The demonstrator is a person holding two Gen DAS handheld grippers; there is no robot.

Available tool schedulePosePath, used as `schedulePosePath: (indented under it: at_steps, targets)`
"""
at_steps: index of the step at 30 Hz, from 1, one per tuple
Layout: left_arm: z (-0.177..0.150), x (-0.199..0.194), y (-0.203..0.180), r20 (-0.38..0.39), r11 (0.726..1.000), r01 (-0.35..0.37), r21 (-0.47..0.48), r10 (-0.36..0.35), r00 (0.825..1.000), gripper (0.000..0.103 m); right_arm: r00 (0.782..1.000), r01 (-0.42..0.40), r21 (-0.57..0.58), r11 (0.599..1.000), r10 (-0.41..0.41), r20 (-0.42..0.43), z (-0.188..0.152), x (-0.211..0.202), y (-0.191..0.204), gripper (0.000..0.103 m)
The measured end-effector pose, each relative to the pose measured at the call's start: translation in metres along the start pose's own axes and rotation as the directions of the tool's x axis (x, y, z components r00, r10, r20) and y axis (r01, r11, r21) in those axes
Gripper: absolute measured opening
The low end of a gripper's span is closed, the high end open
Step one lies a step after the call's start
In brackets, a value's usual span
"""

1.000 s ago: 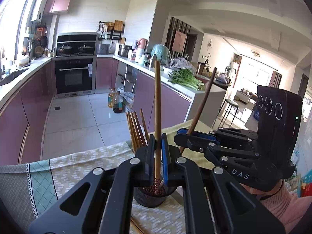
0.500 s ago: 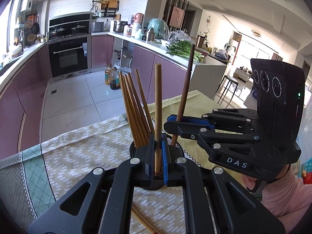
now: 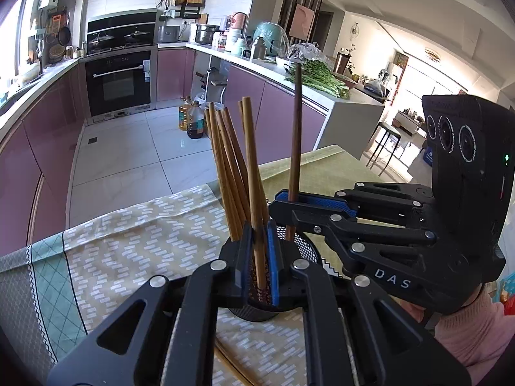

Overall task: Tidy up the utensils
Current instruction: 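Lower the chopsticks into the holder and open both grippers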

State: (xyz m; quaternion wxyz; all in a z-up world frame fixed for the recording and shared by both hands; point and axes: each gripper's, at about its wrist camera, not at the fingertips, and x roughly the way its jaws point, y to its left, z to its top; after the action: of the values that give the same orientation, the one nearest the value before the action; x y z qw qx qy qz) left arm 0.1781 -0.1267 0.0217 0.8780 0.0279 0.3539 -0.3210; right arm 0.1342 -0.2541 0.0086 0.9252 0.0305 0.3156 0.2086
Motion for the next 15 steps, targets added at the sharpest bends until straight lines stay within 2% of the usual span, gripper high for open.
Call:
schedulePosePath:
  at_steps: [4,6,10,13,15]
  targets:
    - [-0.004,-0.004,0.000,0.010,1.000,-0.008,-0.009,0.009,1.000,0.014,1.000,0.006,0.021,1.000,-0.005,-0.008,-0.004,0.003,-0.005,0.008]
    - [-0.007,-0.008,0.000,0.020,1.000,-0.011,-0.008,0.011,1.000,0.021,1.000,-0.003,0.030,1.000,0.003,-0.006,-0.008,0.002,-0.006,0.008]
    - [-0.019,-0.021,-0.005,0.049,1.000,-0.018,0.021,0.017,0.999,0.023,1.000,-0.024,0.039,0.999,0.024,0.004,-0.018,-0.004,-0.005,0.011]
    - [-0.032,-0.034,-0.008,0.072,0.999,-0.024,0.038,0.021,0.997,0.026,0.998,-0.058,0.027,0.998,0.057,0.024,-0.027,-0.017,0.001,0.017]
    - [-0.043,-0.042,-0.006,0.088,0.998,-0.038,0.041,0.035,0.996,0.034,0.995,-0.092,0.008,0.996,0.091,0.038,-0.034,-0.027,0.008,0.024]
